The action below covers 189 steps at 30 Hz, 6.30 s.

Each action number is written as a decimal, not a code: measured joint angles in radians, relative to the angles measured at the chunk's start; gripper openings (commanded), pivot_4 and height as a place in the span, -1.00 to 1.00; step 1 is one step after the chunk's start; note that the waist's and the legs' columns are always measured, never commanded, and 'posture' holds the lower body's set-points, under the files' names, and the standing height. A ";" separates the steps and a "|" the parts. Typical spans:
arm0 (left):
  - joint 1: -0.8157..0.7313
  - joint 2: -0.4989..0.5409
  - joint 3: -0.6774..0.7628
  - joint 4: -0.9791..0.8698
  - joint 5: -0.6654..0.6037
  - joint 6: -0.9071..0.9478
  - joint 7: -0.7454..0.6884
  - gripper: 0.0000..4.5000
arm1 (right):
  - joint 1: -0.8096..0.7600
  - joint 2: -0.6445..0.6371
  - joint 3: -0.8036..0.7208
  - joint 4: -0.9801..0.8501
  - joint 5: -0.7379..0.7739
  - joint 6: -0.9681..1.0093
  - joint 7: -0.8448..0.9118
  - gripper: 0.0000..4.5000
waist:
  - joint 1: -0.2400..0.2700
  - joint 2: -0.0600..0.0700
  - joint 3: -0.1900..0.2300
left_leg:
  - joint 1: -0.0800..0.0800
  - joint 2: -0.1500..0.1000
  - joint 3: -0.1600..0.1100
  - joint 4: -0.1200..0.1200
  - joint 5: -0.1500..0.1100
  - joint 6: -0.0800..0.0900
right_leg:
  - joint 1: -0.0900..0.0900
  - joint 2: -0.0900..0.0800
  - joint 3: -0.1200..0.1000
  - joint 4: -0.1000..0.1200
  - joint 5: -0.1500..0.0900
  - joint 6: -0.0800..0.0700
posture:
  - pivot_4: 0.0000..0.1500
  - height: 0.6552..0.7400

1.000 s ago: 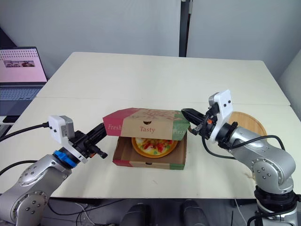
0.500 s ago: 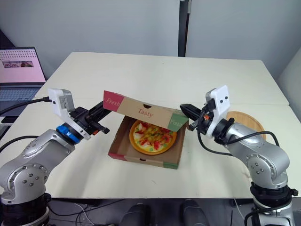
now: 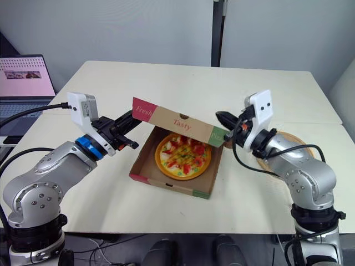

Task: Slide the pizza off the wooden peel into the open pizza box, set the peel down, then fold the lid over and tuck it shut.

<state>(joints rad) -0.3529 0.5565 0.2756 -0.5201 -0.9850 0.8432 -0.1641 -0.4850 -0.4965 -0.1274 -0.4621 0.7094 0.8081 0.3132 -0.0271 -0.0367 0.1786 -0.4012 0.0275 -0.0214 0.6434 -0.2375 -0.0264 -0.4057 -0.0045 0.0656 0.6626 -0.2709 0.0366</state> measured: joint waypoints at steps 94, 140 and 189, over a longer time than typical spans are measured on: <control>0.046 0.098 0.310 0.168 -0.125 0.523 -0.295 -1.00 | 0.221 0.497 0.019 -0.417 -0.105 0.495 -0.382 -0.98 | -0.024 0.001 0.000 | 0.002 0.003 -0.003 -0.003 0.000 0.000 | -0.003 0.001 0.001 0.002 0.001 -0.003 | 1.00 0.87; 0.246 0.147 0.215 0.129 -0.208 0.262 -0.263 -1.00 | 0.198 -0.010 -0.150 -0.233 0.141 0.247 0.030 -0.98 | -0.015 0.000 0.000 | 0.001 0.002 -0.002 -0.006 0.000 0.000 | -0.002 0.001 0.003 0.000 -0.005 -0.001 | 1.00 0.87; -0.261 0.300 -0.391 0.408 0.321 -0.042 -0.945 -0.98 | 0.378 -0.319 0.018 -0.221 0.016 0.125 0.242 -1.00 | -0.007 0.001 0.001 | 0.001 0.001 0.002 -0.008 0.000 0.000 | -0.004 0.002 0.000 0.000 -0.006 0.001 | 1.00 0.87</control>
<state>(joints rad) -0.6144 0.8563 -0.1153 -0.1120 -0.6639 0.8009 -1.1087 -0.1066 -0.8151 -0.1097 -0.6836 0.7256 0.9329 0.5554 -0.0344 -0.0356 0.1796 -0.4005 0.0285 -0.0193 0.6352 -0.2375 -0.0263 -0.4098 -0.0025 0.0658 0.6625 -0.2767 0.0376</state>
